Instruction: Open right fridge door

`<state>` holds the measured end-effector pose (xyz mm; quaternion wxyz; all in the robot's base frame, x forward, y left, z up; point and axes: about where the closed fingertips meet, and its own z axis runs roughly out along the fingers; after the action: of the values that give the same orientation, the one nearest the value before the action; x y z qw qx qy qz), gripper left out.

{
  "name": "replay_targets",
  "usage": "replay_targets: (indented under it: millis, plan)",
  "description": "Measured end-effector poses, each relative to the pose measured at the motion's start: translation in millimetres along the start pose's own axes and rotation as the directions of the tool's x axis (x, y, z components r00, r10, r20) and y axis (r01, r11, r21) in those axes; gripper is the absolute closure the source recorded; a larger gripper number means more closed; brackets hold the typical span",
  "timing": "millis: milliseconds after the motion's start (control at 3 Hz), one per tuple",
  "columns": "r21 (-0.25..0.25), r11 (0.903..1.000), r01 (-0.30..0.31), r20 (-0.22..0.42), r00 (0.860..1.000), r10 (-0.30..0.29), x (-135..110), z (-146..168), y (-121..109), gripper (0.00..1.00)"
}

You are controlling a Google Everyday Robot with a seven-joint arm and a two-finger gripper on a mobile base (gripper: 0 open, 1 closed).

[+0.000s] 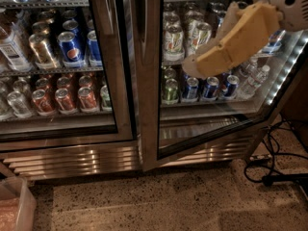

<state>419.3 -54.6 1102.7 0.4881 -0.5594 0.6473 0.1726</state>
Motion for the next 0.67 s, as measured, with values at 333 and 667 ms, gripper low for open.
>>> replay_targets:
  millis: [333, 667]
  plan:
    - [0.028, 0.9996, 0.01, -0.099, 0.995, -0.007, -6, -57, -3, 0.0]
    - [0.06, 0.9971, 0.047, -0.234, 0.972, -0.032, -16, -114, -8, 0.0]
